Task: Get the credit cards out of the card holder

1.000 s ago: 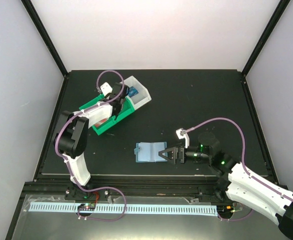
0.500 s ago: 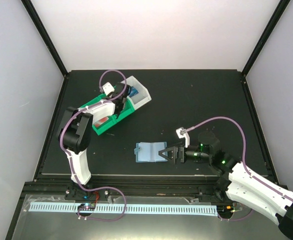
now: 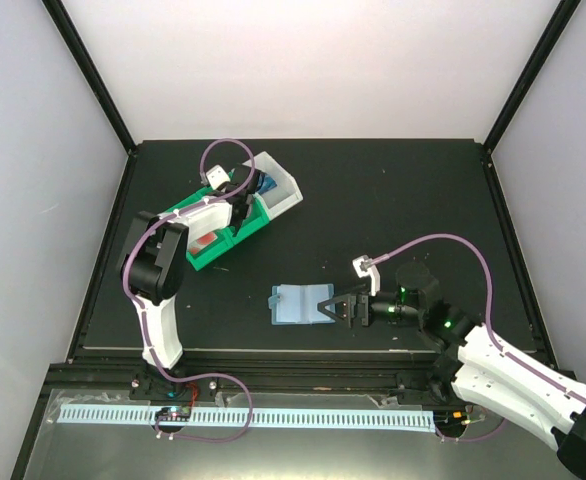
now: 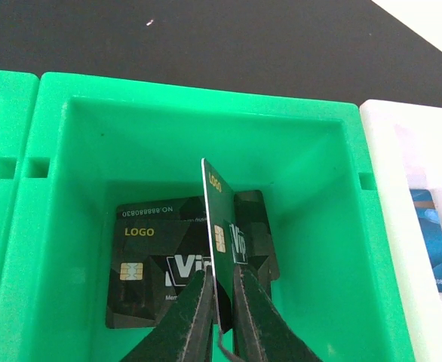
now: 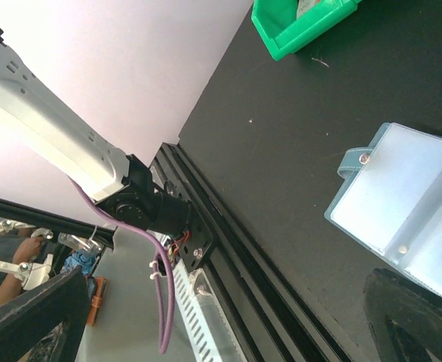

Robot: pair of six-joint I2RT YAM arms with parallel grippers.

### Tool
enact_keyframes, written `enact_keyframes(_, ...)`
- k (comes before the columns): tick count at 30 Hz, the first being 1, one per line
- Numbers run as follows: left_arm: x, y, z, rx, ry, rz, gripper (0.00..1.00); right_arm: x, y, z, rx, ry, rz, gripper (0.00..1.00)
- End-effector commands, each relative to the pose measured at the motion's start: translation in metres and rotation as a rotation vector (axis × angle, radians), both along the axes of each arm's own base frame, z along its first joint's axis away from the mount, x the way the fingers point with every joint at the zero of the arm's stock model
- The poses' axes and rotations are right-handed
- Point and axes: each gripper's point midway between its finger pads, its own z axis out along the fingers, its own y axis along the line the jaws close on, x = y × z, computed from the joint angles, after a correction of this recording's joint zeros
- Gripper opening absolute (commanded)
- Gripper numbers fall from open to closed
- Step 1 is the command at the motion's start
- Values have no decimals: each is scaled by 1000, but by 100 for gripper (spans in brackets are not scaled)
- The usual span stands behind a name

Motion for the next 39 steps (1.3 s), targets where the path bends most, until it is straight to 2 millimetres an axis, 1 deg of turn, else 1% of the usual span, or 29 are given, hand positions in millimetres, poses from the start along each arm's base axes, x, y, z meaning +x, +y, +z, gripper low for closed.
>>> enact_keyframes(1, 4, 5, 14, 16, -15, 27, 9, 0, -1, 8, 15, -30, -2, 100)
enact_keyframes(3, 3, 7, 15, 23, -14, 32, 10, 0, -1, 7, 19, -24, -5, 100)
enact_keyframes(6, 2, 7, 15, 20, -9, 29, 17, -1, -2, 7, 21, -23, -8, 100)
enact_keyframes(11, 1, -1, 19, -10, -2, -9, 26, -2, -5, 5, 9, -17, -21, 100)
enact_keyframes(13, 0, -2, 24, -22, -2, -17, 27, -3, -7, 5, 10, -14, -21, 100)
enact_keyframes(17, -5, -2, 42, -32, -21, -27, 30, -3, -10, 3, 5, -5, -35, 100)
enact_keyframes(20, -9, -2, 60, -41, -51, -50, 37, -4, -13, -1, -9, 4, -48, 100)
enact_keyframes(22, -11, -4, 75, -49, -80, -71, 43, -4, -14, -4, -12, 15, -56, 100)
enact_keyframes(25, -19, -4, 94, -52, -104, -107, 49, -5, -16, -5, -3, 24, -67, 100)
enact_keyframes(27, -25, -8, 104, -51, -115, -163, 53, -4, -18, -5, -1, 35, -83, 100)
enact_keyframes(30, -39, -19, 119, -60, -126, -291, 63, 1, -24, -13, -27, 73, -144, 100)
enact_keyframes(33, -60, -38, 129, -95, -127, -464, 75, 4, -27, -19, -49, 93, -173, 100)
enact_keyframes(34, -69, -47, 132, -106, -127, -547, 80, 3, -27, -19, -51, 91, -171, 100)
enact_keyframes(35, -80, -55, 132, -123, -118, -619, 85, 3, -27, -18, -51, 83, -165, 100)
enact_keyframes(37, -103, -68, 126, -177, -91, -721, 90, 4, -28, -16, -55, 67, -168, 100)
enact_keyframes(39, -127, -78, 116, -251, -62, -794, 90, 7, -29, -15, -62, 51, -181, 100)
